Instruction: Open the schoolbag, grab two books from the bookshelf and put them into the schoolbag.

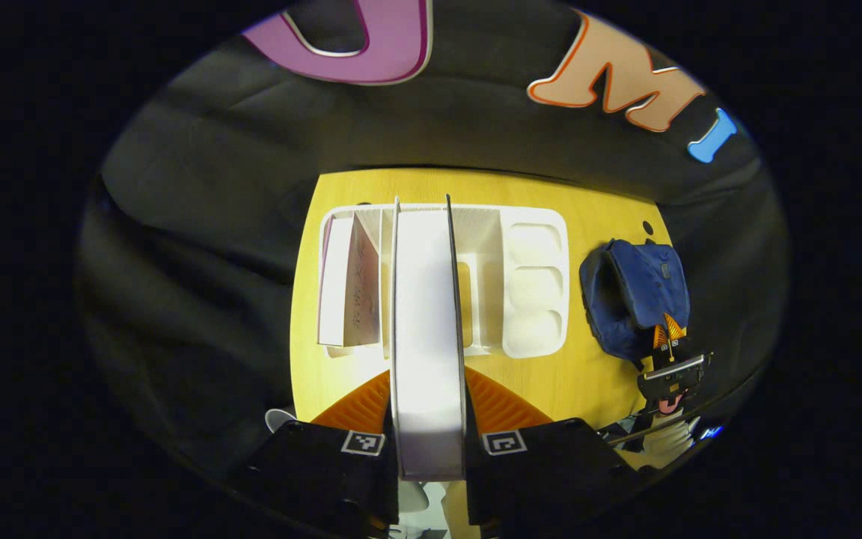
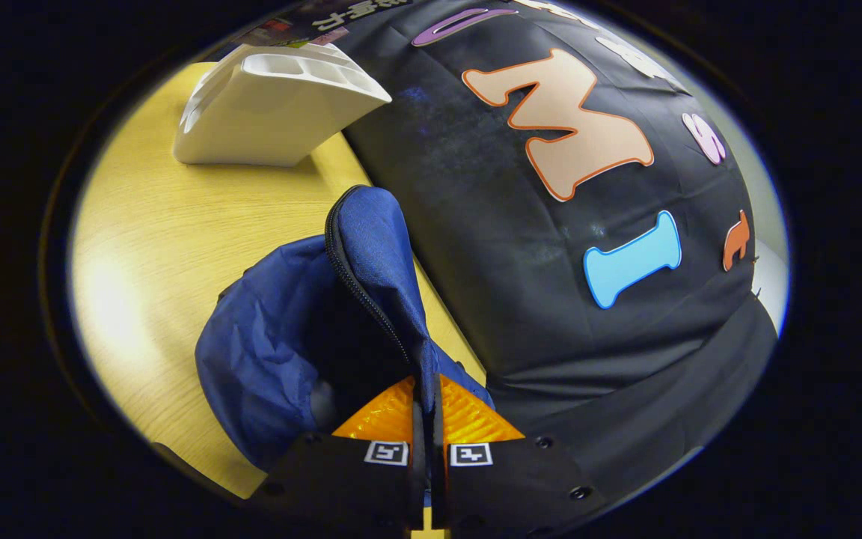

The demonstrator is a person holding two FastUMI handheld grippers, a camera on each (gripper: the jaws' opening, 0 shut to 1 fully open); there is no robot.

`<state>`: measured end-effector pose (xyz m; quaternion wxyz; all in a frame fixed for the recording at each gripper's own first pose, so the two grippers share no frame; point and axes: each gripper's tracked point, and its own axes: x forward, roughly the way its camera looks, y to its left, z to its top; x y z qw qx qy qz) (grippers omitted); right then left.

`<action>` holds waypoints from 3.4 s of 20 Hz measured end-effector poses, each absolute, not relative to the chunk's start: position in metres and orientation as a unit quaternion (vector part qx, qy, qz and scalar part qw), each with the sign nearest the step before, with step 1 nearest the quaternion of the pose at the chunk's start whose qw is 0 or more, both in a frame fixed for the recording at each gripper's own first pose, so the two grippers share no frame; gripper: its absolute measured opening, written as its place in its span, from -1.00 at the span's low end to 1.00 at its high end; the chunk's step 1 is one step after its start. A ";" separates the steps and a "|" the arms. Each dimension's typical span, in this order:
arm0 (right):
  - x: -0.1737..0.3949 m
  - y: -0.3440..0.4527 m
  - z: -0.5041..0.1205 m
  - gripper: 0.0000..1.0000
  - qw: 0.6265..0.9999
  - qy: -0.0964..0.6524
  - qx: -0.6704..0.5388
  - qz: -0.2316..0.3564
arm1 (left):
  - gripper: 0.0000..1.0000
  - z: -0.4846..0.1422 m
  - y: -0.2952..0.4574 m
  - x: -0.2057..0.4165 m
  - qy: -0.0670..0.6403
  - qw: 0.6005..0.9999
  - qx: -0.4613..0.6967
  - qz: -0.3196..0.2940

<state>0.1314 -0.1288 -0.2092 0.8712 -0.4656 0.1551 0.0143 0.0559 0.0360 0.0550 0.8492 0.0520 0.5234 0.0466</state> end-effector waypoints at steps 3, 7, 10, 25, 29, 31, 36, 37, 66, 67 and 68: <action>0.131 -0.130 -0.208 -0.89 0.873 0.153 -0.463 0.012 | -0.34 0.078 0.019 0.051 0.497 0.865 0.065 0.032; 0.131 -0.132 -0.206 -0.88 0.876 0.149 -0.459 0.009 | -0.38 0.092 -0.004 0.045 0.481 0.874 0.074 0.013; 0.131 -0.133 -0.204 -0.89 0.879 0.147 -0.454 0.009 | -0.37 0.091 -0.037 0.046 0.474 0.879 0.050 -0.021; 0.133 -0.163 -0.174 -0.87 0.936 0.139 -0.321 -0.046 | -0.37 0.004 -0.199 0.127 0.375 0.883 -0.220 -0.176; 0.129 -0.171 -0.165 -0.91 0.947 0.130 -0.290 -0.052 | -0.38 -0.041 -0.221 0.144 0.367 0.874 -0.258 -0.186; 0.131 -0.172 -0.164 -0.91 0.950 0.128 -0.282 -0.050 | -0.39 -0.061 -0.235 0.150 0.361 0.868 -0.277 -0.200; 0.134 -0.166 -0.156 -0.87 0.956 0.110 -0.268 -0.043 | -0.40 -0.109 -0.286 0.171 0.344 0.856 -0.314 -0.224; 0.135 -0.164 -0.156 -0.91 0.956 0.108 -0.268 -0.039 | -0.39 -0.118 -0.295 0.174 0.346 0.851 -0.324 -0.223; 0.139 -0.156 -0.180 -0.94 0.955 0.122 -0.269 -0.024 | 0.94 -0.191 -0.304 0.157 0.410 0.837 -0.317 -0.177; 0.140 -0.155 -0.180 -0.96 0.955 0.122 -0.271 -0.023 | 0.84 -0.185 -0.300 0.150 0.412 0.839 -0.306 -0.180; 0.139 -0.154 -0.181 -0.94 0.954 0.122 -0.273 -0.022 | 0.93 -0.177 -0.296 0.141 0.414 0.841 -0.296 -0.183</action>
